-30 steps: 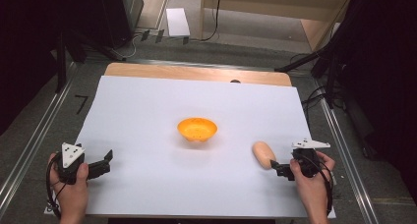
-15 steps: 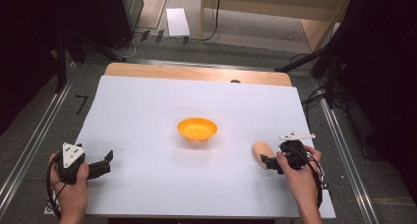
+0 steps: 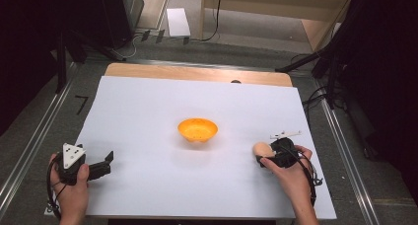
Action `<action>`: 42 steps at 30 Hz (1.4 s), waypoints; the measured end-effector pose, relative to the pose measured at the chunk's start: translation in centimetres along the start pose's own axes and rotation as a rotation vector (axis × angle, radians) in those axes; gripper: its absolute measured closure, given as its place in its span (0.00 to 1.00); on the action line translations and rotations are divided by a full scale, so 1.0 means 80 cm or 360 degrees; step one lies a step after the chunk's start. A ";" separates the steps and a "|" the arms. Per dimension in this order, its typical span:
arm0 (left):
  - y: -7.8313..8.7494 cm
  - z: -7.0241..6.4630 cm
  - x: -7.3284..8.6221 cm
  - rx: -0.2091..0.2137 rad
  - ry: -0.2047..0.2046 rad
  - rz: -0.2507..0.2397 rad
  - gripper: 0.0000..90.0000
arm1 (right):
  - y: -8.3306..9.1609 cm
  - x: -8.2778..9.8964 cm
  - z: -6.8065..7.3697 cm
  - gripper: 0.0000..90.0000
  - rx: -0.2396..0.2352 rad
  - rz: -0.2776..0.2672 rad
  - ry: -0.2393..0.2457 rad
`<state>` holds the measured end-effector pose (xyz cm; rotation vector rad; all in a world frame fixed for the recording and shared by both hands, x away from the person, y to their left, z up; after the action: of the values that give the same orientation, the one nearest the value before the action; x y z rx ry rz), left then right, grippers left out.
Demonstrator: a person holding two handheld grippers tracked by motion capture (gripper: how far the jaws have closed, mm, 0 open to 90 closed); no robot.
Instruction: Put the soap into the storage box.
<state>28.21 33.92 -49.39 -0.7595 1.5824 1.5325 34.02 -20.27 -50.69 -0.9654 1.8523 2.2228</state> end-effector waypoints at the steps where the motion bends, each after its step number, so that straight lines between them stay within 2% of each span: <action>1: 0.000 0.000 0.000 0.0001 -0.0003 -0.0001 0.00 | -0.001 0.000 0.000 0.24 0.0006 0.0003 0.0001; 3: 0.000 0.000 0.000 0.0001 -0.0004 0.0000 0.00 | -0.002 0.000 0.000 0.25 0.0019 0.0007 -0.0004; 7: 0.000 -0.001 0.000 -0.0001 -0.0010 0.0000 0.00 | -0.009 0.002 0.004 0.36 -0.0023 0.0023 0.0010; 16: 0.000 -0.001 0.000 0.0002 -0.0021 0.0002 0.00 | -0.011 0.003 0.005 0.37 0.0009 0.0033 0.0061; 24: 0.000 -0.002 0.000 0.0003 -0.0023 0.0006 0.00 | -0.011 0.003 0.003 0.37 -0.0020 0.0032 0.0085; 30: 0.000 -0.002 0.000 0.0005 -0.0026 0.0004 0.00 | -0.010 0.001 0.002 0.37 -0.0032 0.0046 0.0200; 31: 0.000 -0.002 0.000 0.0006 -0.0027 0.0007 0.00 | -0.010 0.001 0.002 0.37 -0.0032 0.0046 0.0200; 32: -0.001 -0.002 0.000 0.0006 -0.0029 0.0009 0.00 | -0.008 0.001 0.001 0.37 -0.0055 0.0054 0.0234; 34: -0.001 -0.002 0.000 0.0006 -0.0029 0.0010 0.00 | -0.008 0.000 0.000 0.37 -0.0070 0.0055 0.0243; 36: -0.001 -0.002 0.000 0.0001 -0.0030 0.0010 0.00 | -0.002 -0.003 -0.002 0.37 -0.0094 0.0053 0.0300; 39: -0.001 -0.002 0.000 0.0000 -0.0029 0.0011 0.00 | 0.003 -0.006 -0.003 0.37 -0.0122 0.0052 0.0332; 40: -0.001 -0.002 0.000 -0.0001 -0.0030 0.0013 0.00 | 0.008 -0.012 -0.002 0.37 -0.0154 0.0041 0.0386; 41: -0.001 -0.002 0.000 -0.0001 -0.0029 0.0012 0.00 | 0.008 -0.012 -0.002 0.37 -0.0154 0.0041 0.0386; 42: -0.001 -0.002 0.000 -0.0004 -0.0029 0.0014 0.00 | 0.011 -0.016 0.000 0.37 -0.0176 0.0036 0.0446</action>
<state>28.25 33.76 -49.47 -0.7391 1.5727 1.5440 34.62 -20.10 -49.26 -1.3438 1.8678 2.3265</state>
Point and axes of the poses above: each handheld gripper's, and its own axes: y roughly backward along the jaws, x roughly out of its underside, z roughly to its left, the point moved 6 cm from there along -y, roughly forward along the jaws
